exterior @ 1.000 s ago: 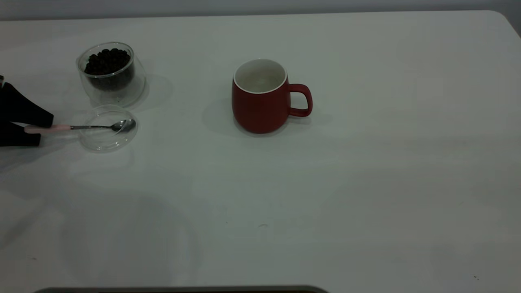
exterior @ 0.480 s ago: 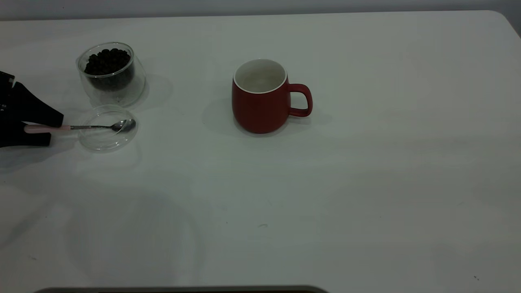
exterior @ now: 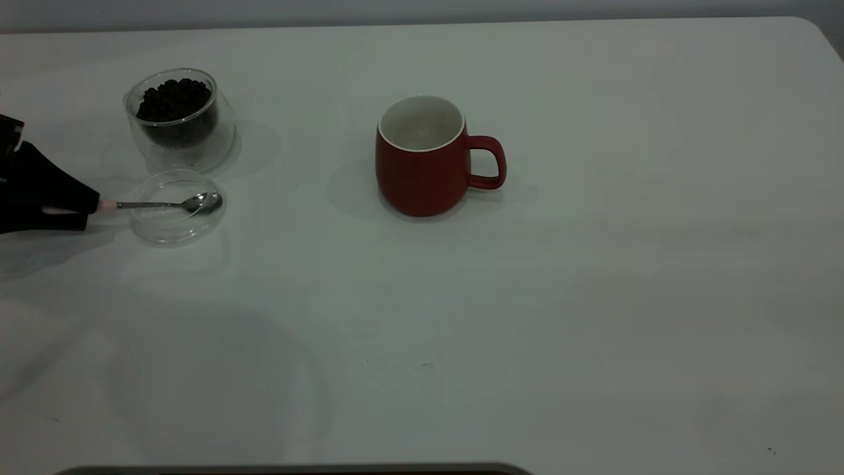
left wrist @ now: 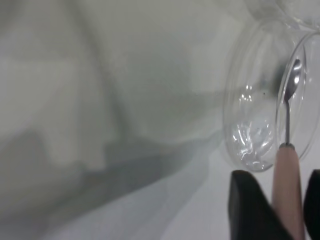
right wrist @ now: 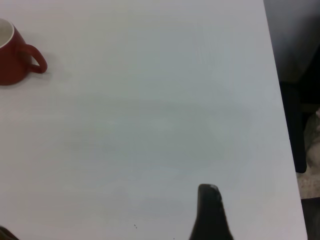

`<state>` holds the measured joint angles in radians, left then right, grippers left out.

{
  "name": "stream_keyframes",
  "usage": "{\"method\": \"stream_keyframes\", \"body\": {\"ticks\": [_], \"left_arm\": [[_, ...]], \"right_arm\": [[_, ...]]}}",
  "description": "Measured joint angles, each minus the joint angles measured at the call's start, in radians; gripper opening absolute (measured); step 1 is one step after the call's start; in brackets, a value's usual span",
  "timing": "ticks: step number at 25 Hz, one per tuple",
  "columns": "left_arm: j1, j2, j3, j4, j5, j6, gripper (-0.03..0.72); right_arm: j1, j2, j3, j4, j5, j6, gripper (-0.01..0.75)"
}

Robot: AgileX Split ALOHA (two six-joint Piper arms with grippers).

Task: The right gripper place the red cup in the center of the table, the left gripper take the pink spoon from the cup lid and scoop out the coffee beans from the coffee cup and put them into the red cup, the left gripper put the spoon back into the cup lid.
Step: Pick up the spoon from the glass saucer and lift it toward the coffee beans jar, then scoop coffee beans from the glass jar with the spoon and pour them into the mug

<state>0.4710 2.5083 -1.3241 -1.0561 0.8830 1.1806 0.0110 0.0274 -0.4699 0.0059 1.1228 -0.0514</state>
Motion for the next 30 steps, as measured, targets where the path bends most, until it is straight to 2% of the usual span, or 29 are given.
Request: {"method": "stream_keyframes", "body": {"ticks": [3, 8, 17, 25, 30], "left_arm": [[0.001, 0.0, 0.0, -0.002, 0.028, 0.0, 0.205], [0.002, -0.01, -0.001, -0.008, 0.077, 0.0, 0.127], [0.003, -0.106, -0.001, 0.014, 0.08, -0.001, 0.123], [0.003, -0.2, -0.001, 0.139, 0.173, -0.096, 0.123], [0.003, -0.236, -0.041, 0.1, 0.256, -0.069, 0.123]], "right_arm": [[0.0, 0.0, 0.0, 0.0, 0.0, 0.0, 0.577], [0.0, 0.0, 0.0, 0.0, 0.0, 0.0, 0.577], [0.0, 0.0, 0.0, 0.0, 0.0, 0.0, 0.577], [0.0, 0.0, 0.0, 0.0, 0.0, 0.0, 0.577], [0.0, 0.0, 0.0, 0.0, 0.0, 0.0, 0.577]]}}
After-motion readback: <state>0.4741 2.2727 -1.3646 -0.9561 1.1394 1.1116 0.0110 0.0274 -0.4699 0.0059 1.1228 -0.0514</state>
